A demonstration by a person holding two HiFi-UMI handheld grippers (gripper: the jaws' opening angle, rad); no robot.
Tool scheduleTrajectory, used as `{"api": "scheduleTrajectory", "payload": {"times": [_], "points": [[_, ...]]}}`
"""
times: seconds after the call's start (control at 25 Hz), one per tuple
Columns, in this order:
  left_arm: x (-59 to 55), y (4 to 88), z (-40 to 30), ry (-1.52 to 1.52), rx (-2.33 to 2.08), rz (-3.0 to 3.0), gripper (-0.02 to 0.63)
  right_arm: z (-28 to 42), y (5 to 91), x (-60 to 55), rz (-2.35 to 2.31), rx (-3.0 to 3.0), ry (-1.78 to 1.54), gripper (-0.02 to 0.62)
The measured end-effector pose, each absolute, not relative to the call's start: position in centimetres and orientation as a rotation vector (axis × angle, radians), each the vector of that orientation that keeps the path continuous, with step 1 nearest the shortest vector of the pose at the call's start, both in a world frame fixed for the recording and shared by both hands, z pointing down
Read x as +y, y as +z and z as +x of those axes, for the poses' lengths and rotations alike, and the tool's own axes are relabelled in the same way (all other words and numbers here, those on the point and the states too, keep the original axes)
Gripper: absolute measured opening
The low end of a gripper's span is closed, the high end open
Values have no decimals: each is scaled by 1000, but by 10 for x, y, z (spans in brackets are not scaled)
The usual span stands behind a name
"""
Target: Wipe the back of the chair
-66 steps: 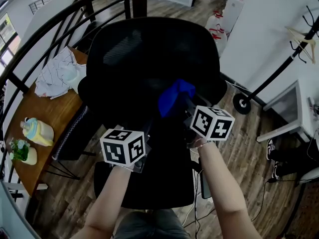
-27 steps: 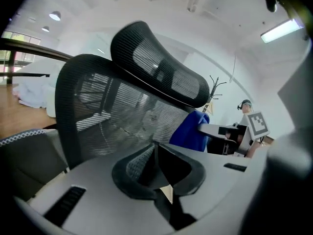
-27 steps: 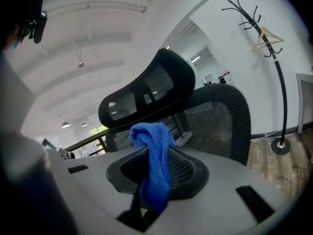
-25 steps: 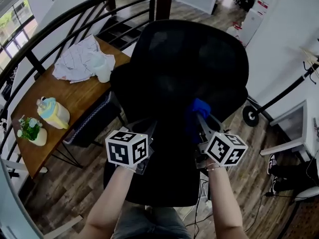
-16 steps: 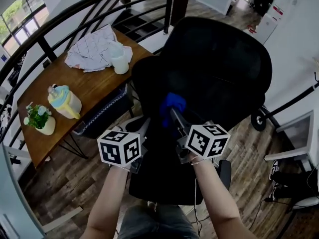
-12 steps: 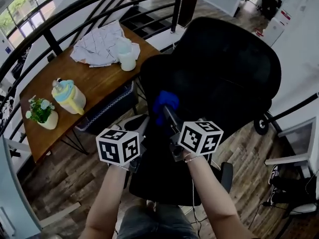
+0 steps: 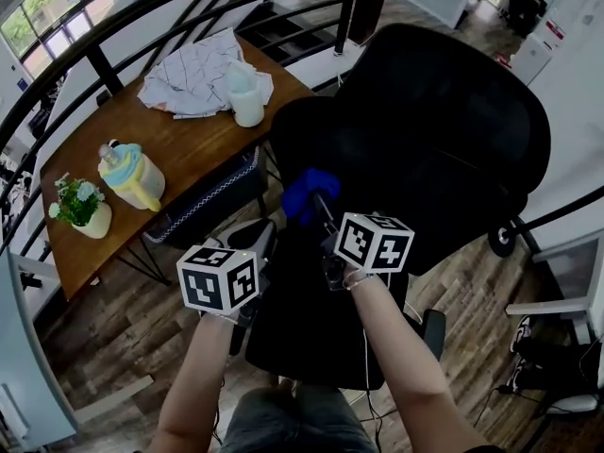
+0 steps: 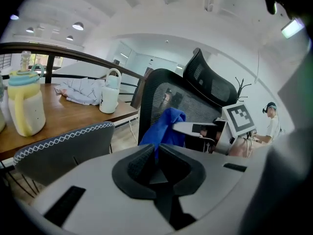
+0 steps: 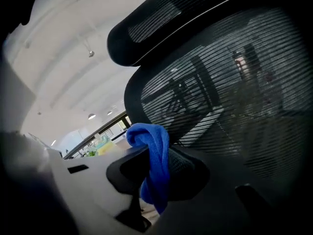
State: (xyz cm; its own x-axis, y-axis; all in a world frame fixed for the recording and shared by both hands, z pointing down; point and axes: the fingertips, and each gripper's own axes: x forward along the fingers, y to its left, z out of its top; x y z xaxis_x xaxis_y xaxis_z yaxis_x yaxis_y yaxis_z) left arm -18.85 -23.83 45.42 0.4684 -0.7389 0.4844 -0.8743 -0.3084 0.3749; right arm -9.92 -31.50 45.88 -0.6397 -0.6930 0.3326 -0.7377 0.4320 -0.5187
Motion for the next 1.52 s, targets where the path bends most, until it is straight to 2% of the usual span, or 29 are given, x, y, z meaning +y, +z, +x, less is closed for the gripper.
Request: {"api": "scheduleTrajectory", "payload": {"times": [1.52], "points": [[-250,470,50,491,-845,2367,35,192,473,-278,1895,-2291,981,100]]}}
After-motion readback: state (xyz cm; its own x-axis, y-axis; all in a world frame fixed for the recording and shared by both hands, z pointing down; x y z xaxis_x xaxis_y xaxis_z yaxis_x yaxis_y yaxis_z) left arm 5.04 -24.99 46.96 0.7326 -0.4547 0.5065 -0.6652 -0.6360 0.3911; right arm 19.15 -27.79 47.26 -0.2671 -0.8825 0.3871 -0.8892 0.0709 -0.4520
